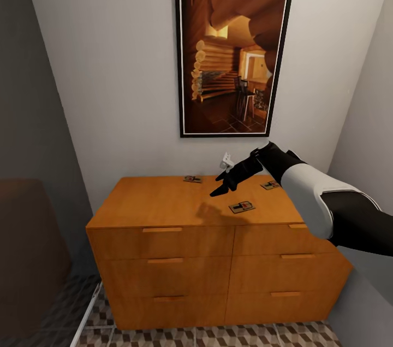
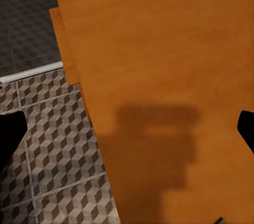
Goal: Take the four mousetraps from the cabinet in the bathroom and place them on the bathroom floor. Make sure all four end up on the same floor surface, and ensure that at least two of them are either under or directly next to the same bathroom sink.
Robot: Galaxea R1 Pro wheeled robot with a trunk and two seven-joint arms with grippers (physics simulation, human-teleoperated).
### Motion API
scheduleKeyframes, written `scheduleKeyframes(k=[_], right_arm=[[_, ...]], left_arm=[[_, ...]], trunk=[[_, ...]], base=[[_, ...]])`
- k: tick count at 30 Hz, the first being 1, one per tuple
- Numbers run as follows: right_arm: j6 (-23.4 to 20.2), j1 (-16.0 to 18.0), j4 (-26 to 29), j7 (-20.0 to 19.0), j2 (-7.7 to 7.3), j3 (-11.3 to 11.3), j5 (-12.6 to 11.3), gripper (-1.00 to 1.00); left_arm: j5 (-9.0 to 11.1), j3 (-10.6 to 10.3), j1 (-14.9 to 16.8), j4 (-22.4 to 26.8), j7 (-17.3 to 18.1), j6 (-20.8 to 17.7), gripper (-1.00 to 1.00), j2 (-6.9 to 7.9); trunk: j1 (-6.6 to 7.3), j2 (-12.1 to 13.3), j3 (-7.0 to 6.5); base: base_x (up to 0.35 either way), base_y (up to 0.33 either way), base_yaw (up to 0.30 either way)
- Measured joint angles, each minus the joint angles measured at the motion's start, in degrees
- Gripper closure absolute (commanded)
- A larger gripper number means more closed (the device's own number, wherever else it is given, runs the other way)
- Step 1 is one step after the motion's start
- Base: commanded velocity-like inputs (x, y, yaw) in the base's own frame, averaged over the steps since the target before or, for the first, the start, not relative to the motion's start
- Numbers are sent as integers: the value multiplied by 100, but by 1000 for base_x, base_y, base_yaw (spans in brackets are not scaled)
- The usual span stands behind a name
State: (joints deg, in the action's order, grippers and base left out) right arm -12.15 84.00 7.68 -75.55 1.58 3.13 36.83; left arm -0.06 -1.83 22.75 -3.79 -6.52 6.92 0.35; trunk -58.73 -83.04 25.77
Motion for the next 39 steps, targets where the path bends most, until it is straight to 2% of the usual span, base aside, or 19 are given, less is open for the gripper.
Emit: scheduleKeyframes(k=[26,39], right_arm=[[2,0,-125,119,-10,-3,-18,-100],[-8,0,-73,248,-31,-28,-125,-100]], left_arm=[[28,0,-21,-28,-11,-44,-100,-56],[32,3,-622,-44,-20,-67,-100,-20]], trunk=[[0,0,0],[0,0,0]], base=[[0,0,0],[0,0,0]])
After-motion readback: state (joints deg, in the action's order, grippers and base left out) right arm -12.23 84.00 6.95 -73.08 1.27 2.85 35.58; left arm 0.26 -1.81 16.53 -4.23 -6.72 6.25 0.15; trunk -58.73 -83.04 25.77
